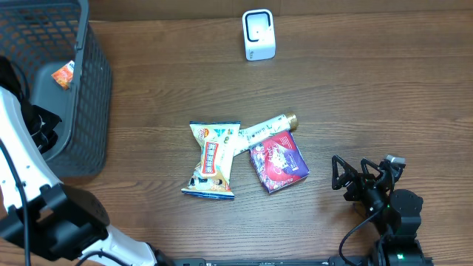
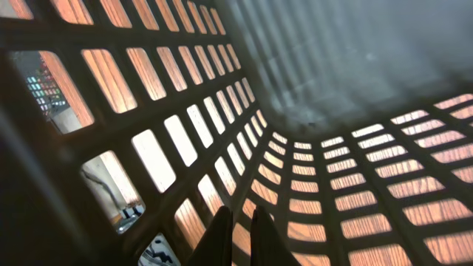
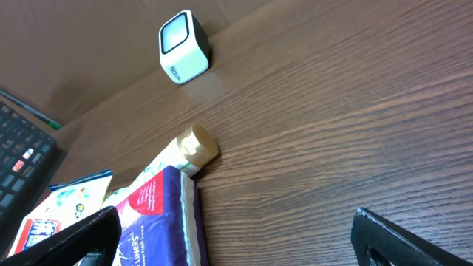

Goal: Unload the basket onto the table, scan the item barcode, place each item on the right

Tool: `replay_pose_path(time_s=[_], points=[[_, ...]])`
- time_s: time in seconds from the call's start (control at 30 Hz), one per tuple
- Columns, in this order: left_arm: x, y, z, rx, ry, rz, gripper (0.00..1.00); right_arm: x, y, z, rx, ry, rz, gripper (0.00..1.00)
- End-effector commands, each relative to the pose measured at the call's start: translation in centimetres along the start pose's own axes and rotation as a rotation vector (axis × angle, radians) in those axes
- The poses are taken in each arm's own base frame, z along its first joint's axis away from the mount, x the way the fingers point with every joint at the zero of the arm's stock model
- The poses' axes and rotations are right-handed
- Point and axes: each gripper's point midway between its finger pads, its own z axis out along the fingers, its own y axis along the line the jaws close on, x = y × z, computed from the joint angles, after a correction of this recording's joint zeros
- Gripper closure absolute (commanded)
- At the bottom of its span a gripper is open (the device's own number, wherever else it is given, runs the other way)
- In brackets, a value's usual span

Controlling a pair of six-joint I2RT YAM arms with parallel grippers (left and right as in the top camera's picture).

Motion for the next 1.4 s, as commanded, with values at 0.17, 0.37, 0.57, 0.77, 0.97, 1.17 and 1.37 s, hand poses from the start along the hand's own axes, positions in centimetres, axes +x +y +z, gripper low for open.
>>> replay_pose_path(time_s=[0.17,0.37,0.57,0.77,0.97,1.17,1.37], points=[[3.4,3.8,-3.0,0.020,-0.071,-0.032,0.96,0.2,-0.1,0.1,-0.002,0.001,-0.001,0.00],[1.9,4.3,-3.1,-0.007,-0.151,-0.058,0.96,0.2,-0.1,0.1,-0.002,0.001,-0.001,0.00],[-2.1,-0.7,-4.6,0.242,-0.287,-0.073,0.94,0.3,-0.1,0.1,-0.001,0.002,0.000,0.00],[-7.6,-6.1,-9.0,0.532,-0.515,-0.032,0.00,1.1,-0.6,0.3,0.019,0.039,0.012,0.00],[-11.9,-9.3,-8.0,0.552,-0.627,0.054,0.00,2.3,-1.3,0.6,0.047,0.091,0.029,0.00],[-14.5,-13.0,-1.7,0.489,-0.603,0.211,0.00,2.4,-1.4,0.6,0.051,0.095,0.030,0.00],[-15.0,-17.1,3.0,0.555,-0.544,0.312,0.00,2.1,-2.1,0.6,0.090,0.077,0.028,0.00]])
